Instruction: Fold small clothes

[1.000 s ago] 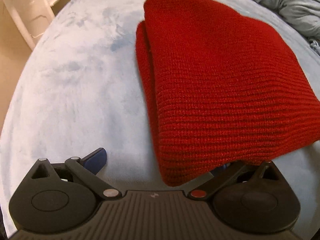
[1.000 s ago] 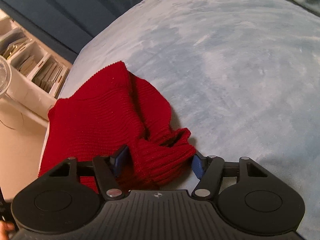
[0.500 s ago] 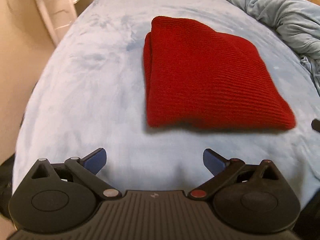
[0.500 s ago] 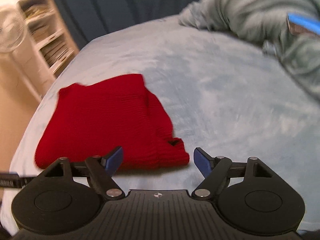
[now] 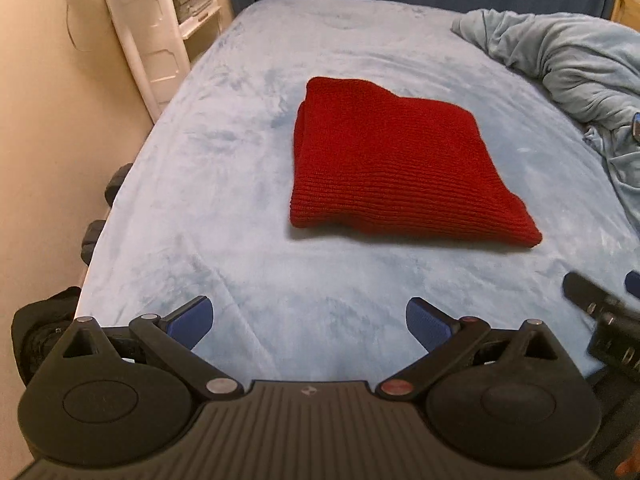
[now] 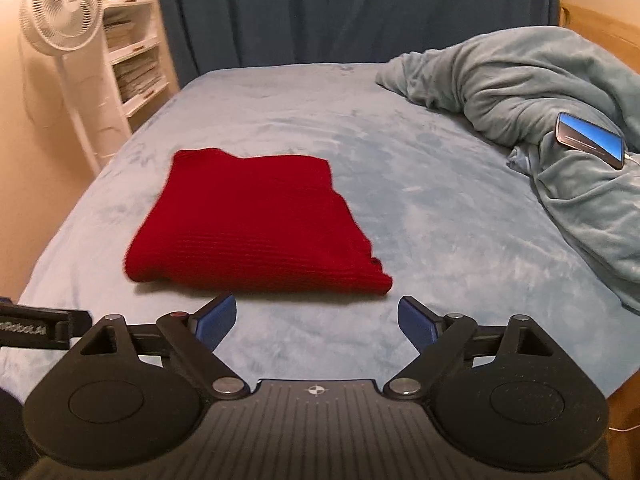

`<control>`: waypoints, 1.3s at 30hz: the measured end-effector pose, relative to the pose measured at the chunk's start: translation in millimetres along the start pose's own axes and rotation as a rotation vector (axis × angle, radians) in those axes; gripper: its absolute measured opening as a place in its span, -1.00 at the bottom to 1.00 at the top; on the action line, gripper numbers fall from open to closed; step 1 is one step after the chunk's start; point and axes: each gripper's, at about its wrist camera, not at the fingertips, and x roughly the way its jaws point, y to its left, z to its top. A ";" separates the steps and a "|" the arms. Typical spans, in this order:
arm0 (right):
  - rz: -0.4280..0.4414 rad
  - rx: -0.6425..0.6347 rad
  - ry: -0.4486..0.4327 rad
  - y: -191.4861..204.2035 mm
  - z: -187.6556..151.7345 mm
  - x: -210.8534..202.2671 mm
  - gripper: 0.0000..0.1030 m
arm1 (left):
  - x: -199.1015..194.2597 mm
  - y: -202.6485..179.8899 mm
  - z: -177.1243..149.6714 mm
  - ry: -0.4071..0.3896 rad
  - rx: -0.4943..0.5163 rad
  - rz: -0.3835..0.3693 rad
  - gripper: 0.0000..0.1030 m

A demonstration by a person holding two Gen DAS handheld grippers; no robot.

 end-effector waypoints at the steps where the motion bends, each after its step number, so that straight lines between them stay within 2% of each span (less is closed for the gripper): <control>1: 0.006 -0.004 0.001 2.1 -2.5 -4.6 0.72 | -3.2 0.6 -2.0 -0.003 -0.003 -0.003 0.99; 4: 0.017 -0.031 0.000 10.5 -8.6 -15.5 0.72 | -12.6 1.8 -6.1 -0.026 -0.004 0.000 0.99; 9: 0.034 -0.050 -0.011 18.7 -9.4 -25.3 0.72 | -23.6 1.5 -7.9 -0.068 0.016 0.061 0.99; 14: 0.041 -0.050 -0.024 21.2 -5.8 -29.7 0.72 | -29.1 4.3 -8.7 -0.068 0.007 0.035 0.99; 39: 0.050 -0.060 -0.021 27.5 -4.8 -31.7 0.73 | -34.7 1.7 -9.9 -0.084 0.029 0.048 0.99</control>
